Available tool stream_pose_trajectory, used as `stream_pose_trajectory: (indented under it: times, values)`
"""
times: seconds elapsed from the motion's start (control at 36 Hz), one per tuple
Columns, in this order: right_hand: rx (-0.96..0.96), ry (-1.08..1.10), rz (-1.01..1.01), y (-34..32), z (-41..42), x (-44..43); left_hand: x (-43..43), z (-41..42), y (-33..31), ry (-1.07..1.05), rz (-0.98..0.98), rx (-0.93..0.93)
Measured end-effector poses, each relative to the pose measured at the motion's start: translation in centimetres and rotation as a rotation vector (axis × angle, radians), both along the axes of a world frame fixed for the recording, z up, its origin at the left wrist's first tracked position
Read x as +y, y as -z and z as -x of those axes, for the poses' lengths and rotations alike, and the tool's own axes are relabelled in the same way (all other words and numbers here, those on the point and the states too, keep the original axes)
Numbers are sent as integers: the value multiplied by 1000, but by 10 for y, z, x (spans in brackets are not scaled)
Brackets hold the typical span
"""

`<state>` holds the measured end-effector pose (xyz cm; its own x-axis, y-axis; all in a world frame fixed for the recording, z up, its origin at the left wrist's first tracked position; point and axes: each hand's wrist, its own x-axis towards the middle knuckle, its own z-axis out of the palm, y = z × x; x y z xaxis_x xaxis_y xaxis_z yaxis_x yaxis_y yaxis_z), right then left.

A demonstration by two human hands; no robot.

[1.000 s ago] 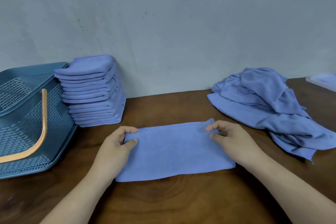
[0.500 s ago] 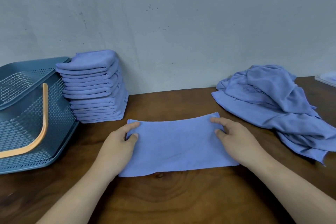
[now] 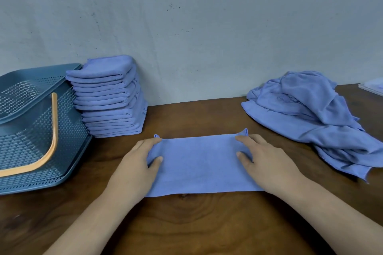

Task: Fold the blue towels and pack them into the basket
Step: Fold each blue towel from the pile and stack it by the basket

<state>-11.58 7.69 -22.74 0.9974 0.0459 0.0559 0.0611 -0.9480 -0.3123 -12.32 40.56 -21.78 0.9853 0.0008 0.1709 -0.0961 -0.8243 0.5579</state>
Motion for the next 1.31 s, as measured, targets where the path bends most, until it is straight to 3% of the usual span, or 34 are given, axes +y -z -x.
stream_pose_trajectory:
  times: [0.25, 0.36, 0.44, 0.53, 0.61, 0.75, 1.17, 1.22, 1.31]
  values:
    - [-15, 45, 199, -9, 7, 7, -2, 2, 0, -28, -124, -52]
    - [-182, 87, 371, -15, 14, 13, -13, 15, -11, 20, -320, -261]
    - [-299, -69, 182, -18, 18, 29, -32, 24, -11, 246, -272, -212]
    - [-47, -234, -47, -11, 20, 44, -42, 28, -2, 316, -228, 26]
    - [66, -313, 70, -4, 20, 42, -38, 23, 4, 371, -360, 111]
    - [109, -314, 131, -4, 21, 34, -31, 19, 0, 392, -417, 198]
    - [191, -281, 120, -14, 20, 32, -31, 17, -9, 406, -539, 295]
    - [143, -272, 89, -14, 15, 27, -33, 15, -11, 382, -519, 249]
    - [1, -219, 46, -10, 2, 18, -39, 8, -10, 283, -476, 35]
